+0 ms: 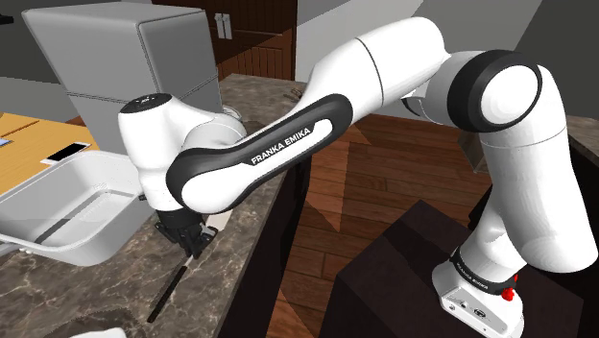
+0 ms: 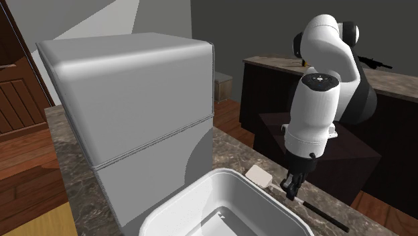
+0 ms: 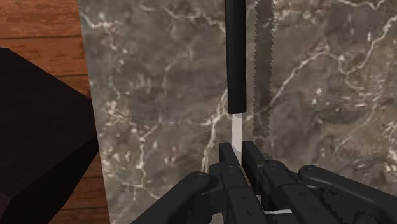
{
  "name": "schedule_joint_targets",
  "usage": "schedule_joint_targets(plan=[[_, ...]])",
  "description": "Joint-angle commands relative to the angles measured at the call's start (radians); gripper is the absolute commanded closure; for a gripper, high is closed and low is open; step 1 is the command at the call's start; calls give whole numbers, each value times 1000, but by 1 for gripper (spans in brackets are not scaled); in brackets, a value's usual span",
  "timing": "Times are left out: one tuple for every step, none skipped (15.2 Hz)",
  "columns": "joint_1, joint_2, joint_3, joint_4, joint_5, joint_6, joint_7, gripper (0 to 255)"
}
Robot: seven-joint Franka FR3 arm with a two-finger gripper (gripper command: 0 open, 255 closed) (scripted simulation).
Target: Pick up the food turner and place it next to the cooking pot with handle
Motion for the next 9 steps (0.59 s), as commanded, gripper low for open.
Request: schedule_joint_targets(plan=[[0, 0, 0, 0, 0, 0, 0, 0], [0, 0, 0, 0, 0, 0, 0, 0], [0, 0, 0, 0, 0, 0, 0, 0], [0, 0, 0, 0, 0, 0, 0, 0], [0, 0, 0, 0, 0, 0, 0, 0], [0, 0, 0, 0, 0, 0, 0, 0], [-2, -13, 4, 14, 7, -26, -4, 0], [-4, -25, 8, 30, 13, -53, -8, 0], [-6, -35, 12, 48, 19, -80, -12, 0]])
